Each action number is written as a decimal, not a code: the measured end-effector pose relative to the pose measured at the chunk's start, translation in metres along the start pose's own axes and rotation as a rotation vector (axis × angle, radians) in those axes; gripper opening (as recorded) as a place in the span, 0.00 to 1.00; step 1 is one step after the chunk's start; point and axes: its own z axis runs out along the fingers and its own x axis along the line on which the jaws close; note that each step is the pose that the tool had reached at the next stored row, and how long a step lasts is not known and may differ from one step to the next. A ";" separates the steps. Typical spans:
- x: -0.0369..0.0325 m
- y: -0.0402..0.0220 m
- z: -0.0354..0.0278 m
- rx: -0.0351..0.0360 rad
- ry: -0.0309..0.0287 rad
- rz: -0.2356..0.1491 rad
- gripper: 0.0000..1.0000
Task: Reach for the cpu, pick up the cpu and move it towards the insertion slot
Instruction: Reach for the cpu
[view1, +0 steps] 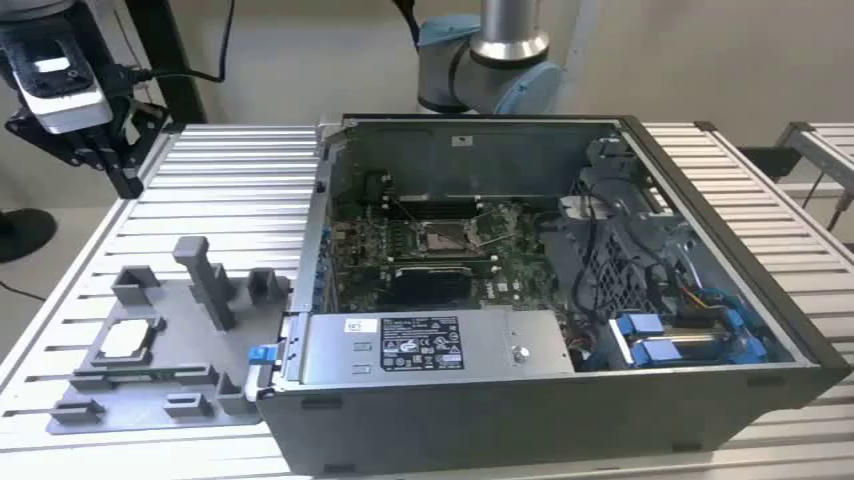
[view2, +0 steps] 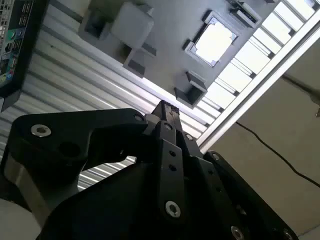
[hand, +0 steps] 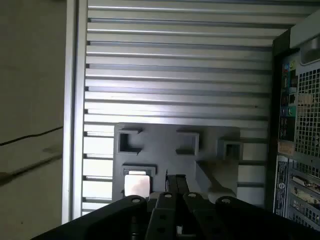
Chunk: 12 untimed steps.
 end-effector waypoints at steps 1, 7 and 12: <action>0.0000 0.0000 0.0000 0.0000 0.0000 0.000 0.00; 0.0000 0.0000 0.0000 0.0000 0.0000 0.000 0.00; 0.0006 -0.0003 0.0000 0.0001 0.0001 0.000 0.00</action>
